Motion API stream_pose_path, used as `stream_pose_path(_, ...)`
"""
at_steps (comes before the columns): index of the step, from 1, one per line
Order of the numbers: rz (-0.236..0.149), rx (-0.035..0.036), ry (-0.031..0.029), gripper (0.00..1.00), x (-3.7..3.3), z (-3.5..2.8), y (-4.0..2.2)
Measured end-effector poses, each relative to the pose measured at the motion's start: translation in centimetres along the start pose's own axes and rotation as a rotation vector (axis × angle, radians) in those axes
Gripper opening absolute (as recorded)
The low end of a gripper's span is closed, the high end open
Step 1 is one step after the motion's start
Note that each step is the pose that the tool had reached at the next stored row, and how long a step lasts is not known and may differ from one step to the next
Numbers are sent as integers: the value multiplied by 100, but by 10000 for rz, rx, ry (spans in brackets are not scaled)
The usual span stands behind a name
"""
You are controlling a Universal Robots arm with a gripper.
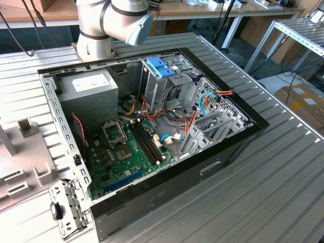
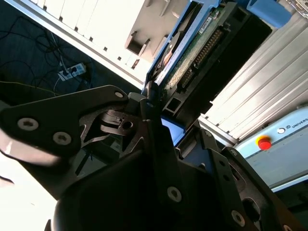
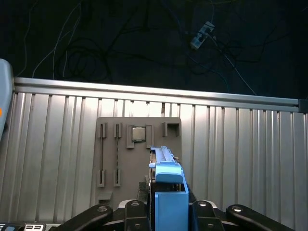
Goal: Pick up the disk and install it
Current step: 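Pick up the disk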
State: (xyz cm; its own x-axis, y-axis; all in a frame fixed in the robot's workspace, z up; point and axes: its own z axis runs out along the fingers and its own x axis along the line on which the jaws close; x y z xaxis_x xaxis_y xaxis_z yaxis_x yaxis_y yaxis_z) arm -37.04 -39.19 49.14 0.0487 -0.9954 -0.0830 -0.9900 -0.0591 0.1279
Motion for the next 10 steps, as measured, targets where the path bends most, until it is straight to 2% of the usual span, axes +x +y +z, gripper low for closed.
stream_pose_path(10, 0, 0, 0, 37, 7, -7, -62)
